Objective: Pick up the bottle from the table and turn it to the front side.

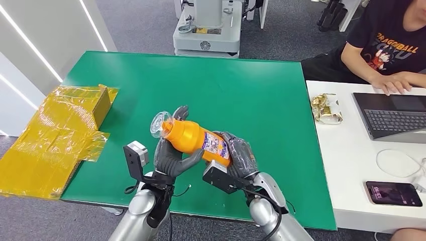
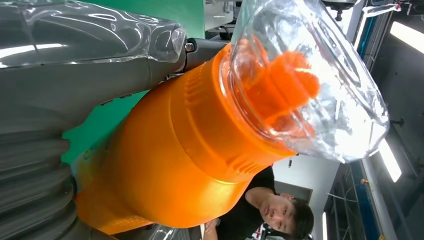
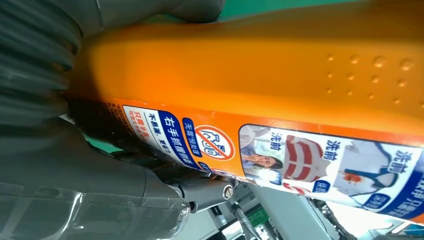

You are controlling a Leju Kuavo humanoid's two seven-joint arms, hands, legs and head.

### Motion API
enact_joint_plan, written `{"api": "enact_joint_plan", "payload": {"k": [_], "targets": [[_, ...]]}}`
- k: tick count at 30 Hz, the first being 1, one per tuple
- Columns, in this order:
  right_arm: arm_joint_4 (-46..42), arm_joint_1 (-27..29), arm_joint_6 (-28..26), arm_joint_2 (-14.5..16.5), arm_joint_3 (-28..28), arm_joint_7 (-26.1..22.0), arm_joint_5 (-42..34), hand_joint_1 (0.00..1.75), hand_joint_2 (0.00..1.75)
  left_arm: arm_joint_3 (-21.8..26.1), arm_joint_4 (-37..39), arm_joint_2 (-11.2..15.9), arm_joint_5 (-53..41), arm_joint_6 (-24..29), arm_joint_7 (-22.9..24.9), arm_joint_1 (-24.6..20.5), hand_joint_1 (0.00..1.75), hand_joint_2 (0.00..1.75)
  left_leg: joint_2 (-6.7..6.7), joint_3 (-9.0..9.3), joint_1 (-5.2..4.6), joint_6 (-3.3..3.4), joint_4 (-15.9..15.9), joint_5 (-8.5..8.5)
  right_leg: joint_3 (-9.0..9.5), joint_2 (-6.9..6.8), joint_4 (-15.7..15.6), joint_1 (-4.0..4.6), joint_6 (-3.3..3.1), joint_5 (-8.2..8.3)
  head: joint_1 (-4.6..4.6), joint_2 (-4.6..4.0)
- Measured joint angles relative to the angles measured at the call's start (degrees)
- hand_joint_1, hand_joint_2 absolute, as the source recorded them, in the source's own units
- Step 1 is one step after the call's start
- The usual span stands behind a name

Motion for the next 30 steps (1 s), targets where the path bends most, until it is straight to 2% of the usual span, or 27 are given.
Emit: {"api": "enact_joint_plan", "payload": {"k": [7, 14, 27, 28, 30], "targets": [[1.5, -0.5, 0.8, 0.3, 0.7, -0.7, -0.3, 1.75, 1.75, -0.8, 1.3, 0.0, 0.1, 0.1, 0.0, -1.2, 0.00, 1.75, 0.00, 0.00, 0.00, 0.00, 0.0, 0.00, 0.00, 0.00, 0.0, 0.00, 0.00, 0.00, 0.00, 0.00], [2.1, -1.1, 0.1, 0.7, 1.8, -5.2, -0.4, 1.75, 1.75, -1.7, 3.3, 0.0, 1.7, 0.6, -0.5, -2.0, 0.00, 1.75, 0.02, 0.00, -0.01, 0.00, 0.0, 0.00, 0.00, 0.01, 0.0, 0.00, 0.00, 0.00, 0.00, 0.00], [3.5, -1.6, 2.7, 1.3, 2.3, -5.5, 0.6, 1.75, 1.75, -1.8, 4.0, 0.1, 1.9, 2.4, -2.0, -1.0, 0.00, 1.75, 0.01, -0.01, 0.00, 0.00, 0.0, 0.00, 0.00, 0.01, 0.0, 0.00, 0.00, 0.00, -0.01, 0.00], [3.6, -1.7, 2.9, 1.3, 2.4, -5.4, 0.8, 1.75, 1.75, -1.8, 4.0, 0.1, 1.8, 2.6, -2.1, -0.9, 0.03, 1.75, 0.01, -0.01, 0.00, 0.00, 0.0, 0.00, 0.00, 0.01, 0.0, 0.00, 0.00, 0.00, 0.00, 0.00], [3.8, -1.7, 3.2, 1.4, 2.4, -5.0, 1.1, 1.75, 1.75, -1.8, 3.9, 0.1, 1.4, 3.1, -2.3, -0.6, 0.73, 1.75, 0.01, -0.01, -0.01, 0.00, 0.0, 0.00, 0.00, 0.01, 0.0, 0.00, 0.00, 0.00, 0.00, 0.00]]}}
